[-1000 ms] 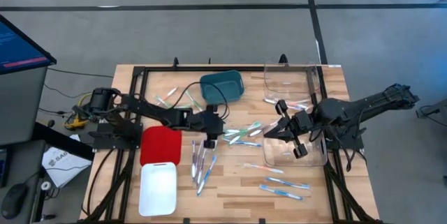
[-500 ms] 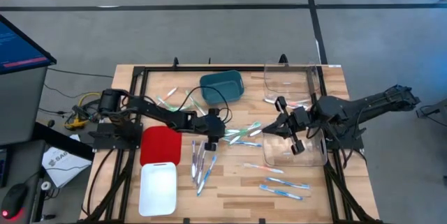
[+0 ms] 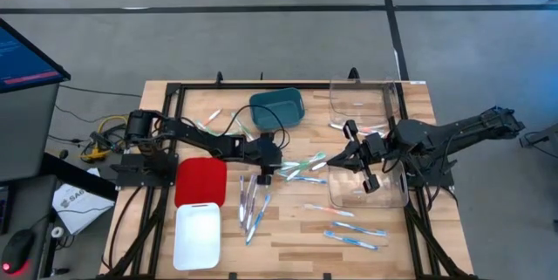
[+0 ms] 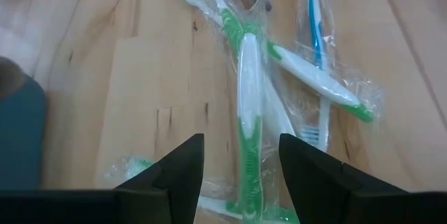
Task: Pick & Place Toothbrushes
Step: Put the green toothbrush into the white bin
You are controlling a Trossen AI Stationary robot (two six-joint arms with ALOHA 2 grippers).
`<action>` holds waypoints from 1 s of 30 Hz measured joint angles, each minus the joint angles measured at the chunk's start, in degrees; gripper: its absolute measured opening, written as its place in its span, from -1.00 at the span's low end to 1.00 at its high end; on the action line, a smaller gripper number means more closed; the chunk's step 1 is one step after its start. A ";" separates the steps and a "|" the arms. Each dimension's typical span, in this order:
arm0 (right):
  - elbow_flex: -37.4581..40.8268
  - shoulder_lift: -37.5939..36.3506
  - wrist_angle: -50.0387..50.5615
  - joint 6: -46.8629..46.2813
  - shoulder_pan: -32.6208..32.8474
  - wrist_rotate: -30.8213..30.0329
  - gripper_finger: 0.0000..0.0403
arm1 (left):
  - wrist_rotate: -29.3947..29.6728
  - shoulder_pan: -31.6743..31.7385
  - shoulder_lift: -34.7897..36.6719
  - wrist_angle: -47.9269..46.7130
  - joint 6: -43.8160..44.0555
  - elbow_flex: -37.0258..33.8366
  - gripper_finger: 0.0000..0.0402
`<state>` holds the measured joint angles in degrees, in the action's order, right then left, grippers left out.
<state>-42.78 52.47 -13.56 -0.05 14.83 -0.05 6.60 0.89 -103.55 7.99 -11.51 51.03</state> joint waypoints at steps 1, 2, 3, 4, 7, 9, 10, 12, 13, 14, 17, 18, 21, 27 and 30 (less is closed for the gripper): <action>0.00 0.00 -0.01 -0.02 0.00 0.00 -1.00 | -0.01 0.00 0.00 0.02 0.00 0.00 -0.10; 0.00 0.00 -0.02 -0.01 0.00 0.00 -1.00 | -0.06 -0.02 0.00 0.02 0.00 0.00 -0.10; 0.00 0.00 -0.02 -0.02 0.00 0.00 -1.00 | -0.05 -0.08 0.00 0.02 0.00 0.00 -0.10; 0.00 0.00 -0.02 0.00 0.00 0.00 -1.00 | -0.05 -0.16 0.01 0.02 0.00 0.00 -0.11; 0.00 0.00 -0.02 0.00 0.00 0.00 -1.00 | -0.05 -0.17 0.00 0.02 0.00 0.00 -0.13; 0.00 0.00 -0.02 0.00 0.00 0.00 -1.00 | -0.05 -0.17 0.00 0.02 0.00 0.00 -0.13; 0.00 0.00 0.02 0.00 0.00 0.00 -1.00 | -0.05 -0.17 0.00 0.02 0.00 0.00 -0.13; 0.00 0.00 0.60 0.00 0.00 0.00 -1.00 | -0.05 -0.17 0.00 0.11 0.00 -0.13 -0.12; 0.00 0.02 0.97 0.00 0.00 0.00 -1.00 | -0.05 -0.16 0.00 0.14 0.00 -0.35 -0.12; 0.02 0.02 1.19 0.00 0.00 0.00 -1.00 | -0.05 -0.15 0.00 0.11 0.00 -0.60 -0.12; 0.02 0.02 1.18 0.00 0.00 0.00 -1.00 | -0.05 -0.10 0.00 0.08 0.01 -1.31 -0.13; 0.02 0.02 1.19 0.00 0.00 0.00 -1.00 | -0.06 0.00 0.00 0.09 0.00 -1.50 -0.13; 0.02 0.02 1.18 0.00 0.00 0.00 -1.00 | -0.07 0.29 0.00 0.13 0.00 -1.82 -0.12; 0.02 0.02 1.20 0.02 0.00 0.00 -1.00 | -2.32 1.16 -0.39 0.15 0.14 -2.08 -0.15; 0.02 0.02 1.32 0.02 0.00 0.00 -1.00 | -2.72 1.18 -0.57 0.44 0.35 -2.08 -0.18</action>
<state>-42.76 52.49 -12.24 -0.04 14.83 -0.05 3.88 2.07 -104.12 8.43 -11.16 48.95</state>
